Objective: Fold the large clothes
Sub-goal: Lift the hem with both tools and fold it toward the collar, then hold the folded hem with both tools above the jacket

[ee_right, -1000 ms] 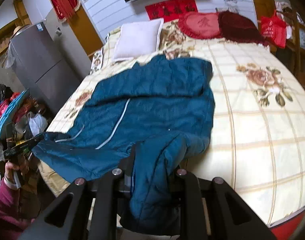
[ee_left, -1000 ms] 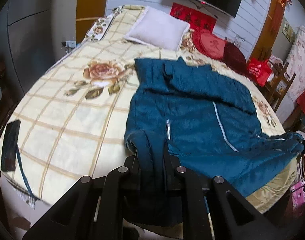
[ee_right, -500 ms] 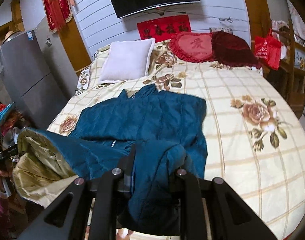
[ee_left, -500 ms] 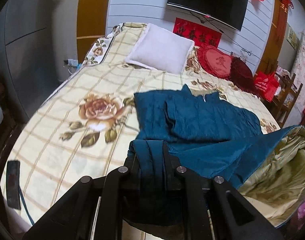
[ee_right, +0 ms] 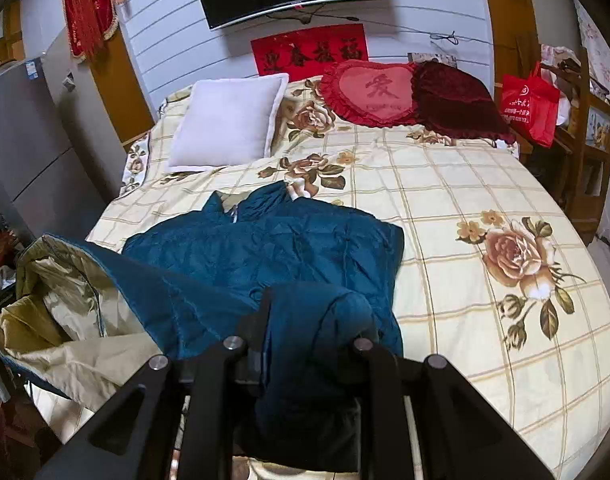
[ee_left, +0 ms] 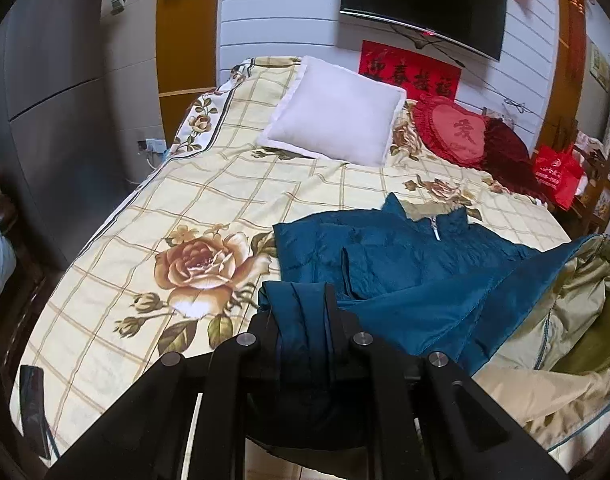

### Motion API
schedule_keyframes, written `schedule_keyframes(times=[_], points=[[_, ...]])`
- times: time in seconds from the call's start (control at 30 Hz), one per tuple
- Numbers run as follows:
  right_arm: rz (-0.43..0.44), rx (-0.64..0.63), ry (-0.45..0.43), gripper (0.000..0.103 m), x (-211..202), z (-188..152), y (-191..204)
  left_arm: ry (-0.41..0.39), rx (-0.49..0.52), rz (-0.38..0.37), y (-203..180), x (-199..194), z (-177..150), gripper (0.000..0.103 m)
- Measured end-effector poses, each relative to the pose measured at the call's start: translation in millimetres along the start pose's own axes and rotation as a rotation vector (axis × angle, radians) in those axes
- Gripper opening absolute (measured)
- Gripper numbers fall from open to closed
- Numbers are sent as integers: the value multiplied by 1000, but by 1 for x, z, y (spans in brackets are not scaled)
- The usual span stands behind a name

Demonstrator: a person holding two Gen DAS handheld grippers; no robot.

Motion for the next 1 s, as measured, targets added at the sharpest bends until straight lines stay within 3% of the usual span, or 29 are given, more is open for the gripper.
schedule_keyframes(times=[0.43,0.77,1.0], points=[[-103,4,6,20,69,44,-29,-1,3,68,-25,64,43,0],[-128,100,33,20,142,62,-67,64,-10,97,-47,140,61,0],[-147,139,47,20,190,58,-87,125,-51,102,-51,185,54,0]])
Point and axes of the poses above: each gripper's, at about its wrist camera, not at the fingertips, and x roughly the way its jaws point, y to its left, z to its top, the point moved 8 cm from there along x, roughly the way its jaws point, and after that the axes turned 12 degrees about z, right-handed, at the moved point
